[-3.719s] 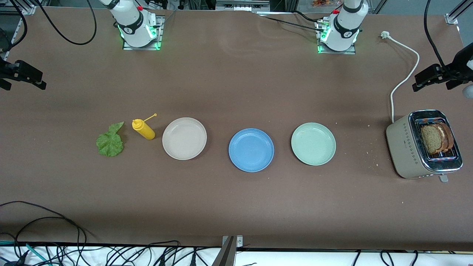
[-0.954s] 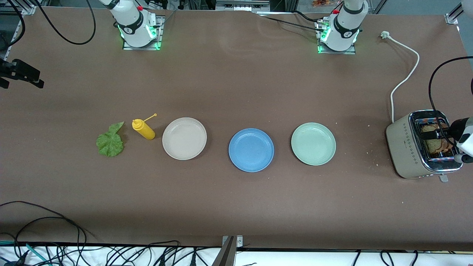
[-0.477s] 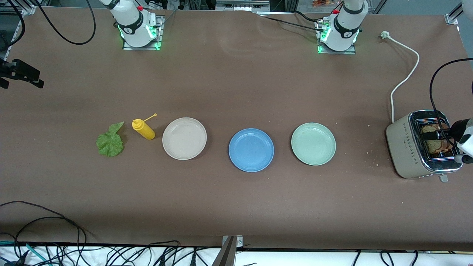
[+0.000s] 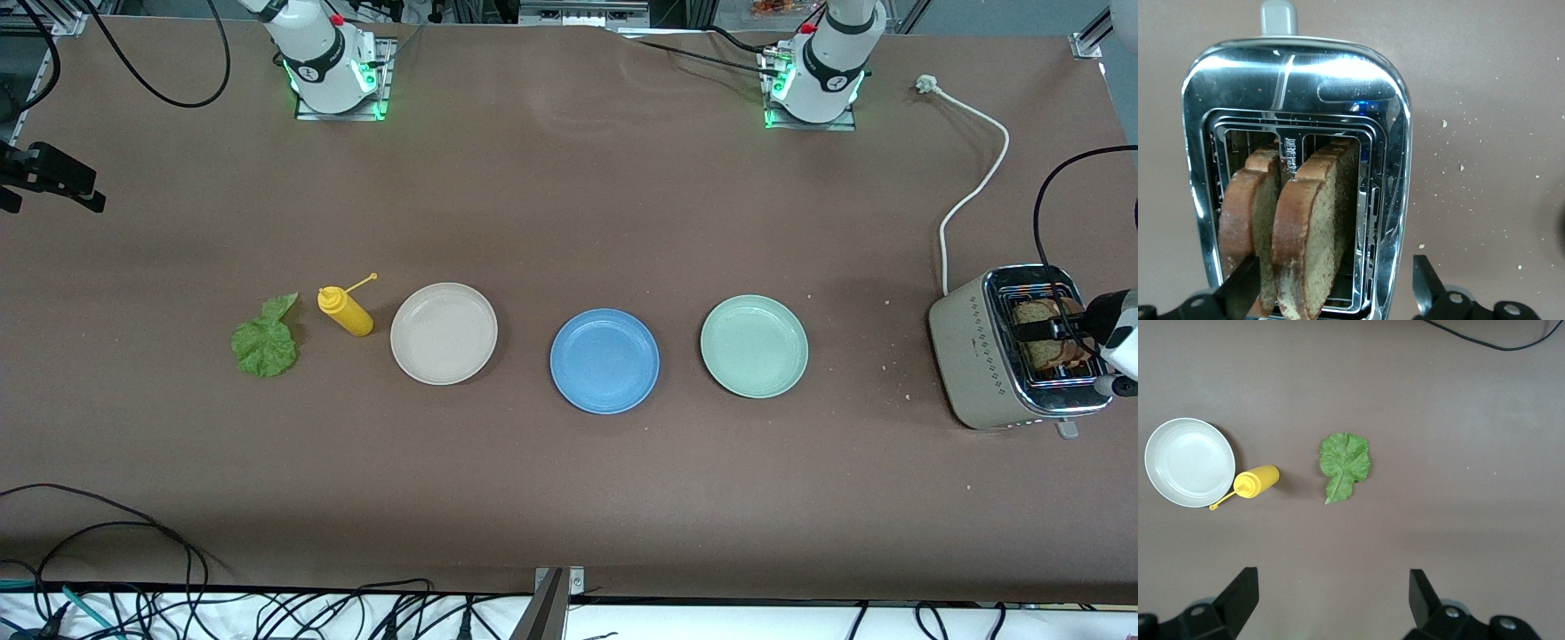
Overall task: Make sandwich in blue plate with both arms
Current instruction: 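Reach the left gripper down to the bread slice in the toaster, then grasp the bread slice with the left gripper and lift it out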
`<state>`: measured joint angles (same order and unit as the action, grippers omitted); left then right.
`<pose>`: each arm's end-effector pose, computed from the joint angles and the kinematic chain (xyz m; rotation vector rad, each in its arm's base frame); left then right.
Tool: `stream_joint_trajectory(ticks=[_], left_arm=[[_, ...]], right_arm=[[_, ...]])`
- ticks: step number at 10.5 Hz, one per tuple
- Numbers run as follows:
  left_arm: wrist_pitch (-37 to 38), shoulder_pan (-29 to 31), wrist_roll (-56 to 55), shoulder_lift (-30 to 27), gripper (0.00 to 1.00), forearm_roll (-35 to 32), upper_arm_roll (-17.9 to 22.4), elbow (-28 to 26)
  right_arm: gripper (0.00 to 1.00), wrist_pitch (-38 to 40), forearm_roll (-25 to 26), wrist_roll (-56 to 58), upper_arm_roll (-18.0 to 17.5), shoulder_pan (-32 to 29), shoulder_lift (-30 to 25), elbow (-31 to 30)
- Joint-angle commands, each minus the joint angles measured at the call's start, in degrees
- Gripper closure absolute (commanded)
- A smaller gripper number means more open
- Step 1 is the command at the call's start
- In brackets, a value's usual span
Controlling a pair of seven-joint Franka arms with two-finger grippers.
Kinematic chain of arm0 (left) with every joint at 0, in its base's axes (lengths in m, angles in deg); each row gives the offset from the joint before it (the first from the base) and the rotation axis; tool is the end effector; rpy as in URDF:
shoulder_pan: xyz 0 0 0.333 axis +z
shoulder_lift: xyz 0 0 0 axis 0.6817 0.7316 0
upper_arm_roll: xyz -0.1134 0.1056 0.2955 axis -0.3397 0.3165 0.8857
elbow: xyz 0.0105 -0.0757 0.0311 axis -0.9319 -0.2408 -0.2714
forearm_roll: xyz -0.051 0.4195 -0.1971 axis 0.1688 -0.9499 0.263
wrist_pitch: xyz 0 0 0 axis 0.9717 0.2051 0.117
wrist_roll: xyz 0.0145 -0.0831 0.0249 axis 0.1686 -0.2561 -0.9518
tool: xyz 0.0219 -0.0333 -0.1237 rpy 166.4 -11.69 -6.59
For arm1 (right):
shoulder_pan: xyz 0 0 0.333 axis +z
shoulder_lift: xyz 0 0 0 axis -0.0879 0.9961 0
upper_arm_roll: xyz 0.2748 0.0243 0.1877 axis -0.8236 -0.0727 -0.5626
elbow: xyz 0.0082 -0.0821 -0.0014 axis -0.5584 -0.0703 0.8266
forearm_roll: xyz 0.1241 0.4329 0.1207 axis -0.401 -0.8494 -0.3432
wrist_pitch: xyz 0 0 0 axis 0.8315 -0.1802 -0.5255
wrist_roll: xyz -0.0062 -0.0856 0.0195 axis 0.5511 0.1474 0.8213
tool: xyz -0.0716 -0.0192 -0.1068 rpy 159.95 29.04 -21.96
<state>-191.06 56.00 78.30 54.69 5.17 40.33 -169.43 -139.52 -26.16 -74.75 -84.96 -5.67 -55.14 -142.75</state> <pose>0.7045 0.2245 0.3411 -3.0530 -0.2341 0.3306 0.6280 -0.0523 0.6236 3.1159 0.0529 -0.0244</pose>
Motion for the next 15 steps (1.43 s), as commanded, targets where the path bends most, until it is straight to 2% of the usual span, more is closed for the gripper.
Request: stream_joint_trajectory(ticks=[1, 2, 4, 5, 6, 11, 15], left_arm=[[-0.3, 0.2, 1.4, 1.4, 0.27, -0.6, -0.3, 1.5], [-0.3, 0.2, 1.9, 1.4, 0.48, -0.7, -0.3, 1.5], [-0.3, 0.1, 3.0, 1.4, 0.81, -0.9, -0.3, 1.5], [-0.3, 0.1, 3.0, 1.3, 0.93, -0.9, -0.3, 1.5], [-0.2, 0.1, 3.0, 1.3, 1.00, -1.0, -0.3, 1.5], [0.4, 0.1, 2.7, 0.2, 1.00, -1.1, -0.4, 1.5], [6.0, 0.2, 4.4, -6.6, 1.00, -1.0, -0.3, 1.8]], right_arm=[[0.00, 1.1, 1.0, 0.3, -0.1, -0.2, 0.1, 1.1], [0.00, 1.1, 0.9, 0.3, -0.1, -0.2, 0.1, 1.1], [0.00, 1.1, 0.9, 0.3, -0.1, -0.2, 0.0, 1.1], [0.00, 1.1, 0.9, 0.3, -0.1, -0.2, 0.0, 1.1], [0.00, 1.1, 0.9, 0.3, -0.1, -0.2, 0.1, 1.1], [0.00, 1.1, 0.9, 0.2, -0.1, -0.2, 0.0, 1.1], [0.00, 1.1, 0.8, 0.2, -0.1, -0.2, 0.0, 1.1]])
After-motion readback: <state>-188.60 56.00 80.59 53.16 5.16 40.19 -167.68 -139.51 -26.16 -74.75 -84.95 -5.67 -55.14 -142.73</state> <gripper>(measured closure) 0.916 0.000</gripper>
